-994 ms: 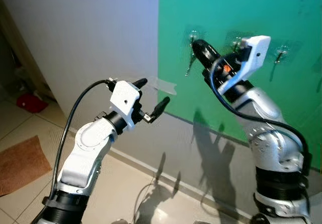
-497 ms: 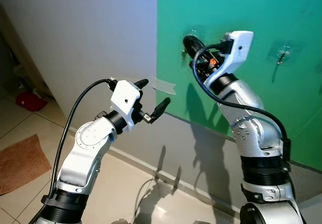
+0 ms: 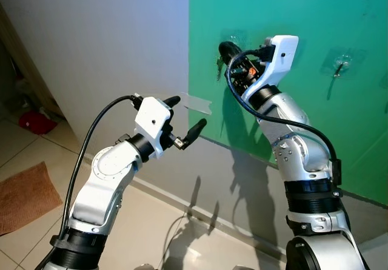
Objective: Hang keys on a hook
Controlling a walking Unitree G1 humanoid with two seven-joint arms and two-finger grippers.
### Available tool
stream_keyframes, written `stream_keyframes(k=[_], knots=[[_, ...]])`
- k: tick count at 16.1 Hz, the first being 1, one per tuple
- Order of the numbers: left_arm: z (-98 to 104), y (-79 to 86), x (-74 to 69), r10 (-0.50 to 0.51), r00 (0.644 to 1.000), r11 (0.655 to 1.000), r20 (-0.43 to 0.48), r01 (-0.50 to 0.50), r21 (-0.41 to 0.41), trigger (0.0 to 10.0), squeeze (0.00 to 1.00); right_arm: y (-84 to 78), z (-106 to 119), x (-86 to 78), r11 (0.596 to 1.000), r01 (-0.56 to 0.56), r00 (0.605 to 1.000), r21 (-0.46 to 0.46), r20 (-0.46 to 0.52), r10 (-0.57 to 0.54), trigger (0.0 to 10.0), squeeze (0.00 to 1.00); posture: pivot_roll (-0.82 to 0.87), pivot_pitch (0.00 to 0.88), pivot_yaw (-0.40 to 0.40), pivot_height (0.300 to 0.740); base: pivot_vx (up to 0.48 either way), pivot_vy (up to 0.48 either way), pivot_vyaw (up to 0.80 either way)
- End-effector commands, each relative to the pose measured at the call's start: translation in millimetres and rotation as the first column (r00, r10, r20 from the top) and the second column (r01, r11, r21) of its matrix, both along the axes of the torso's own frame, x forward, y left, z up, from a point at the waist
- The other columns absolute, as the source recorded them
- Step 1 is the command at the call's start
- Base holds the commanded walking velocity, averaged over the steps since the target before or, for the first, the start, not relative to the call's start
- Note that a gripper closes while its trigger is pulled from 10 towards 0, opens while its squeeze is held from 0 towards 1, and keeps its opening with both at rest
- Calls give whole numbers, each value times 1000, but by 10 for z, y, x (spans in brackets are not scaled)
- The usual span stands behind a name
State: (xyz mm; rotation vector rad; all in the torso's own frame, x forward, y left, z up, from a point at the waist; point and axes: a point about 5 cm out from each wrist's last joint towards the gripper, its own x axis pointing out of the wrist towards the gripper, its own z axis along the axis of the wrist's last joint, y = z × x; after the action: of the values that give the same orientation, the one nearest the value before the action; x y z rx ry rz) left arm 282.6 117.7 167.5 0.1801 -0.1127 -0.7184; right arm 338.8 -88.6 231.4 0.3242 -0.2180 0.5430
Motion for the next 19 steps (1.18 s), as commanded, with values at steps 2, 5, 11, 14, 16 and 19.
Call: stream_keyframes(k=[2,5,11,14,16,19], knots=[[43,-40,-24,-28,1000,1000,13,28,3,10000,0,7,51,39,1000,11,1000,3,17,-11,10000,0,-36,0,11,718,0,0,0],[44,-48,-24,-30,999,1000,14,30,4,10000,0,9,44,84,1000,30,999,1,14,-30,10000,0,-37,0,11,718,0,0,0],[48,-46,-24,-31,999,1000,18,31,4,10000,0,-96,28,192,991,131,991,11,-4,-131,10000,0,-33,0,8,718,0,0,0],[47,-44,-26,-33,999,999,16,33,6,10000,0,-164,-61,224,982,191,981,1,-44,-191,10000,0,-32,0,11,718,0,0,0],[47,-41,-28,-34,999,999,16,34,7,10000,0,-194,-78,235,977,214,975,7,-55,-213,10000,0,-30,0,11,718,0,0,0],[49,-29,-33,-34,999,999,15,34,11,10000,0,-333,-181,222,964,265,959,31,-107,-261,10000,0,-24,0,11,718,0,0,0]])
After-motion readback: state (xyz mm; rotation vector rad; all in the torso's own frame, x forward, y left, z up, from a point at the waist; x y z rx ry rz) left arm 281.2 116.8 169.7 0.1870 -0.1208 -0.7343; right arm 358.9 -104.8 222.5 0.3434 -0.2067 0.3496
